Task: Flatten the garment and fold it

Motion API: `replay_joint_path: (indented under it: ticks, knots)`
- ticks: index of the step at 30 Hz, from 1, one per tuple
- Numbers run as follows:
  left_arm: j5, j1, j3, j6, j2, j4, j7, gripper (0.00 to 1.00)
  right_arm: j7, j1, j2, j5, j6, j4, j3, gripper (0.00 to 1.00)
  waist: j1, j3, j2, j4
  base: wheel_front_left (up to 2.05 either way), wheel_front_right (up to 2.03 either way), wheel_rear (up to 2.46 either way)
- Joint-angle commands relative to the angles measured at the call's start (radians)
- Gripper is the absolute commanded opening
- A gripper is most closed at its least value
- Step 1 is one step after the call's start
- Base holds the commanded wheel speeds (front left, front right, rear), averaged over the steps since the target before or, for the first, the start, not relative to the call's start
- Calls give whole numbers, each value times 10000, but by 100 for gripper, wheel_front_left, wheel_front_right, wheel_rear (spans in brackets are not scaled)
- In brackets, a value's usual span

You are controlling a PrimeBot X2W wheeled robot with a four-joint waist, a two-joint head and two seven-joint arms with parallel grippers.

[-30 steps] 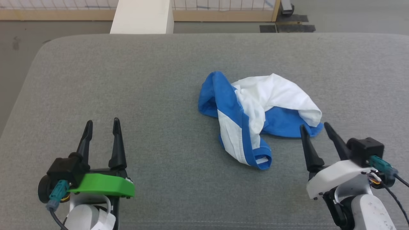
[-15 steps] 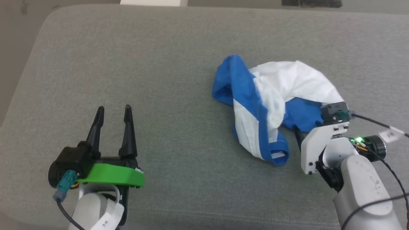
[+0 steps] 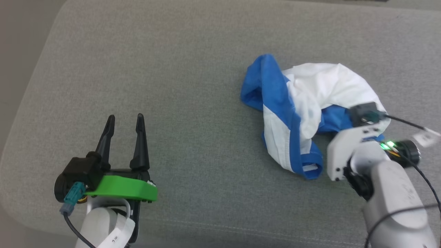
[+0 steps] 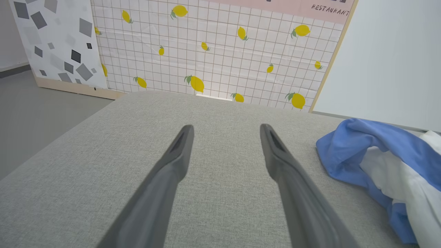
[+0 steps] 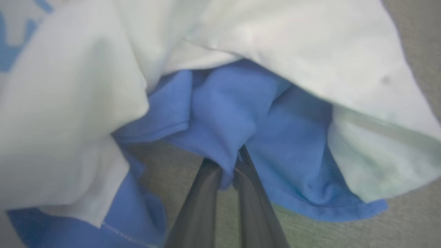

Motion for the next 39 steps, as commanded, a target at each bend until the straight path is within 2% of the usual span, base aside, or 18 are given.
replay_joint_path:
  ticks: [1, 5, 9, 15, 16, 17, 18, 22, 27, 32, 35, 39]
  knots:
    - [-15, 60, -7, -21, -49, 36, -45, 100, -398, 366, -20, 249, -15, -319, -262, 0, -1, -301, 0, -154, 0, 0, 0]
    - [-24, 213, 19, -22, -51, 118, -45, 100, -1192, 1401, -20, 774, -15, -1733, -1193, 0, -1, -685, 0, -344, 0, 0, 0]
    - [35, 407, 147, 0, -51, 99, -45, 100, -1144, 2690, -20, 942, -15, -3146, -2442, 0, -1, -964, 0, -654, 0, 0, 0]
    - [89, 511, 212, -1, -52, 61, -45, 100, -557, 3771, -20, 1061, -15, -3667, -3938, 0, -1, -1096, 0, -1006, 0, 0, 0]
    - [93, 507, 190, -12, -52, 74, -45, 100, -502, 3830, -20, 1101, -15, -3662, -3971, 25, -1, -1095, 0, -1024, 0, 0, 0]
    - [105, 496, 172, -26, -52, 94, -45, 100, -484, 3873, -20, 1178, -15, -3695, -3916, 93, -1, -1089, 0, -1048, 0, 0, 0]
    - [109, 483, 165, -32, -52, 106, -45, 100, -485, 3891, -20, 1306, -15, -3720, -3837, 100, -1, -1085, 0, -1064, 0, 0, 0]
    - [101, 447, 139, -58, -52, 138, -45, 100, -615, 3926, -20, 2059, -15, -4021, -3244, 100, -1, -1057, 0, -1097, 0, 0, 0]
    - [115, 489, 81, -82, -52, 185, -45, 100, -552, 4065, -20, 3484, -15, -5380, -1998, 100, -1, -1073, 0, -1039, 0, 0, 0]
    - [87, 421, -14, -60, -52, 147, -45, 100, -507, 3743, -20, 3890, -15, -6543, -506, 100, -1, -966, 0, -849, 0, 0, 0]
    - [47, 293, -111, -41, -52, 118, -45, 100, -243, 3167, -20, 3581, -15, -6214, 225, 100, -1, -840, 0, -681, 0, 0, 0]
    - [-33, 80, -277, -19, -52, 61, -45, 100, 406, 2011, -20, 3257, -15, -4850, 1027, 100, -1, -551, 0, -360, 0, 0, 0]
